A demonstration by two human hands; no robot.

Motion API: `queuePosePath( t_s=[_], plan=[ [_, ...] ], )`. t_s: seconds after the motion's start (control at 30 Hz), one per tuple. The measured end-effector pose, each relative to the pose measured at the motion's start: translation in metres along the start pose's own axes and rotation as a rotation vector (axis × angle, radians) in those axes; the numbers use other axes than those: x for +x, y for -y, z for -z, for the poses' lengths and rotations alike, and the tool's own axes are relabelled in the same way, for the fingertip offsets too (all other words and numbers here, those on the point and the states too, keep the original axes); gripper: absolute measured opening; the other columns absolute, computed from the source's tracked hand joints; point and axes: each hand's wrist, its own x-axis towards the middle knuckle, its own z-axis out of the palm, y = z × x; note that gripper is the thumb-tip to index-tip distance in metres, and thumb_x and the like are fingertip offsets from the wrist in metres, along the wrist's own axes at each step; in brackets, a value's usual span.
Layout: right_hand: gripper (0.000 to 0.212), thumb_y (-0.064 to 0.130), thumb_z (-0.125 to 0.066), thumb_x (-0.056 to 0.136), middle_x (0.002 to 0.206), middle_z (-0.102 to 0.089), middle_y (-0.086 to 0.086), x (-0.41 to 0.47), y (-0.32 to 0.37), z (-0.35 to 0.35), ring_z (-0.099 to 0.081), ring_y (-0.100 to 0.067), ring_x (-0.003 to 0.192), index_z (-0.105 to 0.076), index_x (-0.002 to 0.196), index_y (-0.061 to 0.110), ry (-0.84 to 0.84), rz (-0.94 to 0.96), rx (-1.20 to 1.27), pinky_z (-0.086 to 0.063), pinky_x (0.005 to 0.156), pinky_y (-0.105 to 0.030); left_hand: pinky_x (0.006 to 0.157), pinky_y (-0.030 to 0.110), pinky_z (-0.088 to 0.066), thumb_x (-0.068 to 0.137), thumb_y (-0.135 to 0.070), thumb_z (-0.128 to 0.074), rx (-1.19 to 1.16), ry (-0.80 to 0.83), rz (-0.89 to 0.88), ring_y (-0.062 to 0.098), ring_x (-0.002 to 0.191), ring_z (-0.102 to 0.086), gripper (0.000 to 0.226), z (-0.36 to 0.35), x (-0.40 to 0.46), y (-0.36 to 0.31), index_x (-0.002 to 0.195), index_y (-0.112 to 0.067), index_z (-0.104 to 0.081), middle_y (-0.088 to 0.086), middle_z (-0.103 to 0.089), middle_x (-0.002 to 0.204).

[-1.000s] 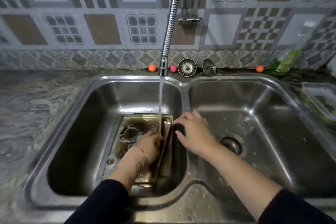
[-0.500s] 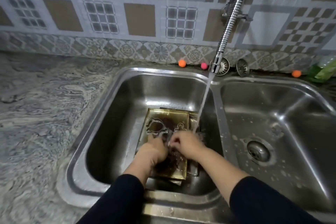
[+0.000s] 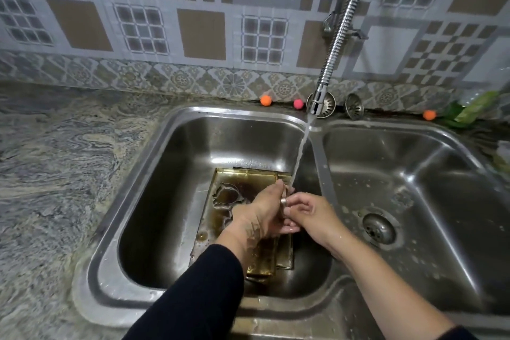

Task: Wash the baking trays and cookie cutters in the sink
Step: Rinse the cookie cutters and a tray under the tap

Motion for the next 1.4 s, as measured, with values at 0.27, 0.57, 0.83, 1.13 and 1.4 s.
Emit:
queuePosePath(
  t_s=[0.27,0.57,0.83,1.13,1.4],
  plan=[
    [0.025,0.006,-0.059,0.089,0.090,-0.066,0.013,0.003,-0.003,0.002,-0.063,0.000,0.077,-0.067,0.091,0.030,-0.053,0.134,-0.392,-0.045,0.064,-0.007,0.068,0.035,-0.053,0.102,-0.031,-0.036,0.018,-0.020,-0.188,0.023,0.086,-0.062,0.029,0.007,0.002,0.007,0.104,-0.027,-0.064,0.009,-0.065,0.101],
    [0.018,0.013,-0.068,0.082,0.066,-0.063,0.007,0.036,0.029,0.008,-0.063,-0.009,0.057,-0.065,0.067,0.022,-0.167,0.093,-0.430,-0.051,0.049,-0.018,0.058,0.020,-0.052,0.104,-0.022,-0.031,0.194,-0.065,-0.378,0.015,0.076,-0.066,0.037,0.005,-0.011,0.009,0.139,-0.017,-0.042,0.010,-0.064,0.113],
    [0.040,0.001,-0.057,0.087,0.113,-0.046,-0.003,0.035,0.022,0.003,-0.057,-0.015,0.090,-0.064,0.118,0.026,-0.036,0.094,-0.332,-0.048,0.082,-0.020,0.099,0.036,-0.046,0.103,-0.012,-0.033,0.186,-0.151,-0.466,0.026,0.118,-0.056,0.042,0.008,-0.017,0.007,0.143,-0.022,-0.040,0.013,-0.053,0.135],
    [0.071,0.029,-0.069,0.079,0.118,-0.043,0.006,0.016,0.005,0.009,-0.041,-0.016,0.118,-0.039,0.143,0.026,-0.111,0.378,-0.722,-0.037,0.105,-0.034,0.102,0.041,-0.046,0.100,-0.012,-0.043,0.233,-0.191,-0.479,0.020,0.109,-0.060,0.038,-0.003,-0.029,0.003,0.138,-0.017,-0.048,0.010,-0.060,0.127],
    [0.062,0.043,-0.073,0.074,0.116,-0.052,0.004,0.014,0.002,0.091,-0.047,-0.017,0.115,-0.046,0.130,0.034,-0.300,0.305,-0.849,-0.039,0.098,-0.037,0.095,0.018,-0.039,0.097,-0.032,-0.052,0.852,-0.396,-0.724,0.016,0.113,-0.058,0.031,-0.054,-0.013,0.004,0.125,-0.022,-0.062,0.001,-0.065,0.123]
  ],
)
